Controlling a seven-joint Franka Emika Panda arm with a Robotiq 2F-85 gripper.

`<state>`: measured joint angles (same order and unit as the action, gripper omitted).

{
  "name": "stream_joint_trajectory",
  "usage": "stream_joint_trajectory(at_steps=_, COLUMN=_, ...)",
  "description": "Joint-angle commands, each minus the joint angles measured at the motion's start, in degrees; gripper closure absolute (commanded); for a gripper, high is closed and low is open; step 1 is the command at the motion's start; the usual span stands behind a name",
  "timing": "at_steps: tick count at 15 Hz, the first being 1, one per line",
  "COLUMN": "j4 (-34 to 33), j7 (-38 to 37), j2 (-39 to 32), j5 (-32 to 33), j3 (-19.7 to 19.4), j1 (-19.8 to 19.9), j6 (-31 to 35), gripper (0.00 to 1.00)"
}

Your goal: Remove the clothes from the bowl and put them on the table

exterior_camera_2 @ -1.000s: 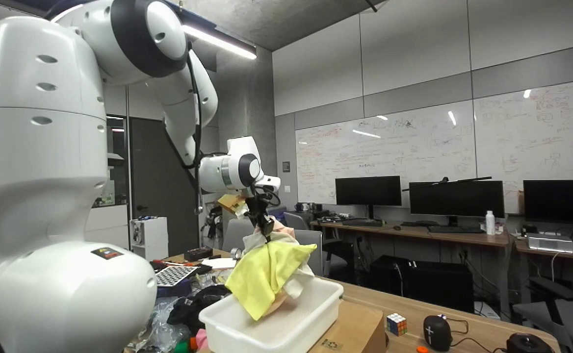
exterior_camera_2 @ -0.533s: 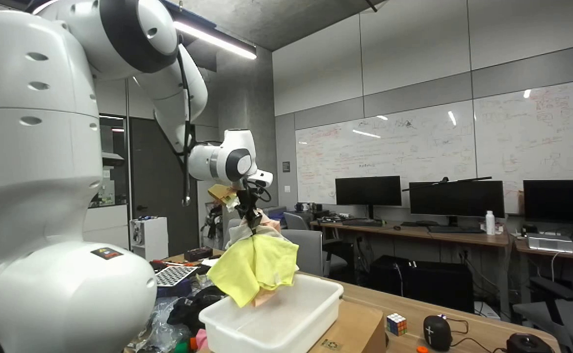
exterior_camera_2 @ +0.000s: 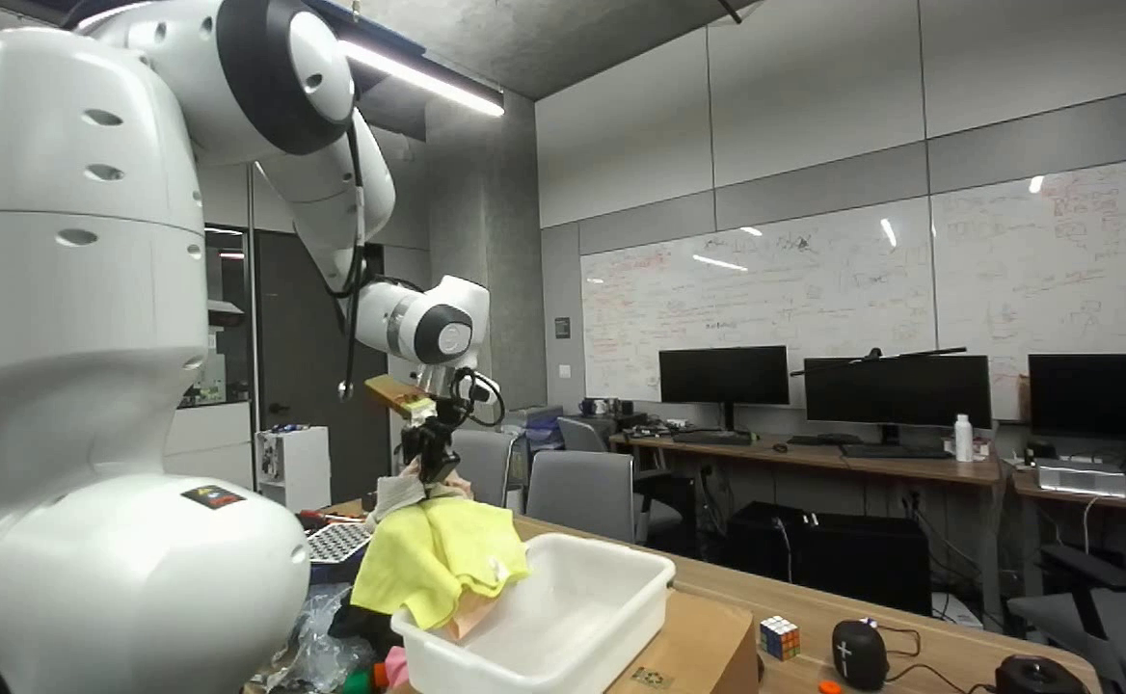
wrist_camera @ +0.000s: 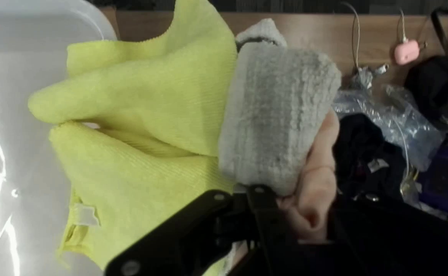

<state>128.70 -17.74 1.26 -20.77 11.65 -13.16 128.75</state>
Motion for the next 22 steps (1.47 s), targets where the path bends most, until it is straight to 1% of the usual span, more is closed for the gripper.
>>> stream_joint_trajectory(at_steps=1, j4=-1.89, j7=2.31, j2=-2.63, j5=-1.91, j3=1.3, j1=-0.55, j6=-5.53, gripper=0.89)
stream_joint_trajectory(at_steps=3, j4=-2.34, j7=2.86, j2=-4.02, j5=-1.9, j3=1.86, j1=-0.7, j6=-7.11, gripper=0.9)
stream_joint_trajectory(at_steps=5, j4=-5.57, j7=3.81, j2=-5.77, j5=-1.57, j3=1.76, j1=-0.14, j6=-9.44, gripper=0.89)
stream_joint_trajectory(at_steps=7, j4=-7.3, j7=5.29, j2=-6.77, j5=-2.62, j3=1.75, j1=0.04, j6=-9.27, gripper=0.89)
stream_joint_trajectory(at_steps=11, j4=-10.27, j7=6.12, j2=-8.06, j5=-7.71, j3=1.49, j1=0.59, j6=-5.32, gripper=0.89)
stream_joint_trajectory(at_steps=15, j4=-10.1, j7=5.07, j2=-8.34, j5=-14.34, j3=1.74, j1=0.69, j6=2.25, gripper=0.89)
stream_joint_trajectory(at_steps=17, j4=-10.0, j7=5.16, j2=-8.48, j5=-16.5, j3=1.93, j1=0.46, j6=5.73, gripper=0.89)
stream_joint_trajectory(at_steps=19, j4=-10.1, j7=5.2, j2=-8.86, j5=-16.46, j3=2.05, j1=0.2, j6=7.83, gripper=0.89)
stream_joint_trajectory(at_steps=20, j4=-10.32, j7=4.96, j2=-9.1, j5=-14.63, j3=1.99, j1=0.06, j6=7.53, gripper=0.9)
stream_joint_trajectory(at_steps=21, j4=-9.38, j7=4.63, j2=-9.24, j5=-12.6, j3=2.08, j1=-0.42, j6=7.84, gripper=0.56)
stream_joint_trajectory(at_steps=22, j4=-9.0, j7=4.04, j2=-9.43, j5=-10.53, j3=2.06, j1=-0.72, j6=7.49, gripper=0.55)
